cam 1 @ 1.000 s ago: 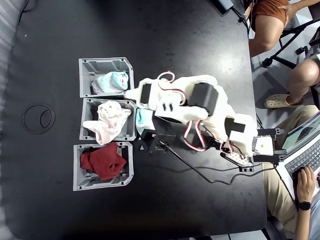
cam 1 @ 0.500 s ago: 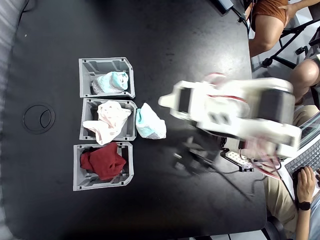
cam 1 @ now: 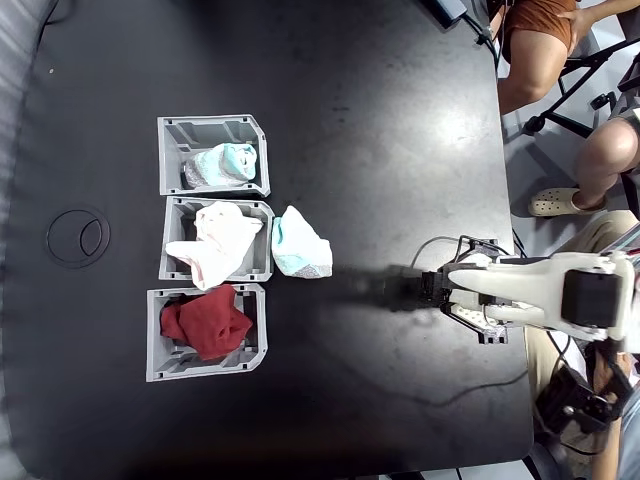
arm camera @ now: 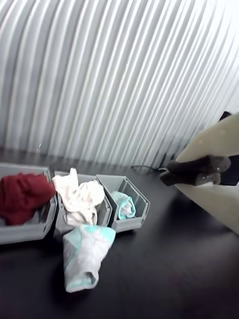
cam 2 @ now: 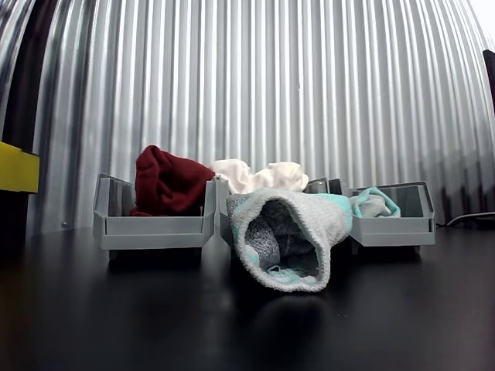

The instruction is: Put the sock in the container

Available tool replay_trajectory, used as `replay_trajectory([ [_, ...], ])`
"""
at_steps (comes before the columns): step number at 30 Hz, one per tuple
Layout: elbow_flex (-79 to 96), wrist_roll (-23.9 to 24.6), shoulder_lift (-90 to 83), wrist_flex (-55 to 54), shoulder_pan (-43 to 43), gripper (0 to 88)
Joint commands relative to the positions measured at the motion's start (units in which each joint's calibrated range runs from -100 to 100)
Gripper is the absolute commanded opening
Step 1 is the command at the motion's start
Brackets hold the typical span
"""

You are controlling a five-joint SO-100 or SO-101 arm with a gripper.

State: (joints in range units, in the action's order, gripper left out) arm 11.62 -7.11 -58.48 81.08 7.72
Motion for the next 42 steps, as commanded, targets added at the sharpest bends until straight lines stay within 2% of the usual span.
replay_trajectory([
  [1,23.73,0.10,-16.68,-11.65,-0.29,1.4],
  [5,43.83,0.16,-31.99,-19.68,-0.21,1.4],
  [10,58.08,0.16,-41.52,-23.60,-0.05,1.4],
  [22,61.78,-0.19,-39.93,-25.14,-0.68,1.8],
  [42,81.53,-0.07,-40.94,-25.48,-1.47,1.7],
])
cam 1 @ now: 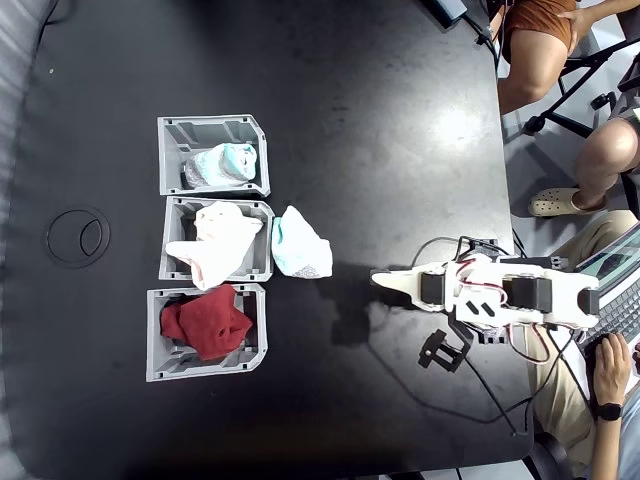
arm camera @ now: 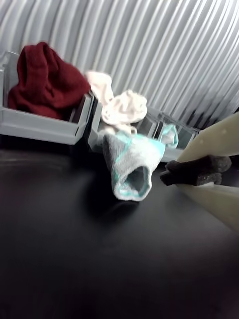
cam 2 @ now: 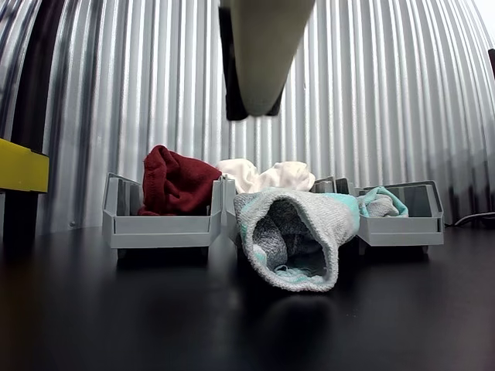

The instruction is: Put the sock in the container

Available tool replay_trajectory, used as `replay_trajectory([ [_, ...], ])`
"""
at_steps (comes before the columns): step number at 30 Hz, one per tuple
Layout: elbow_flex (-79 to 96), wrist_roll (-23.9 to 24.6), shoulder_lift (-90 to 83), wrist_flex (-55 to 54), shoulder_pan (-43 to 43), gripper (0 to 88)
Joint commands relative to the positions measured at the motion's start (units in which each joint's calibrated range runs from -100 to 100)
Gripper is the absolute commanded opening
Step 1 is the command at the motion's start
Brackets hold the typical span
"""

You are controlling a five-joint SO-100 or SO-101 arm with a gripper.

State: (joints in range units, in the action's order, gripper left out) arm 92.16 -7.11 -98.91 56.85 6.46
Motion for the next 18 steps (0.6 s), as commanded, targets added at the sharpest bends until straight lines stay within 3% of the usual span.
replay_trajectory([
  [1,1.07,-0.07,-0.50,-1.26,-0.12,1.7],
  [18,1.07,0.10,-0.50,-1.26,0.20,1.4],
])
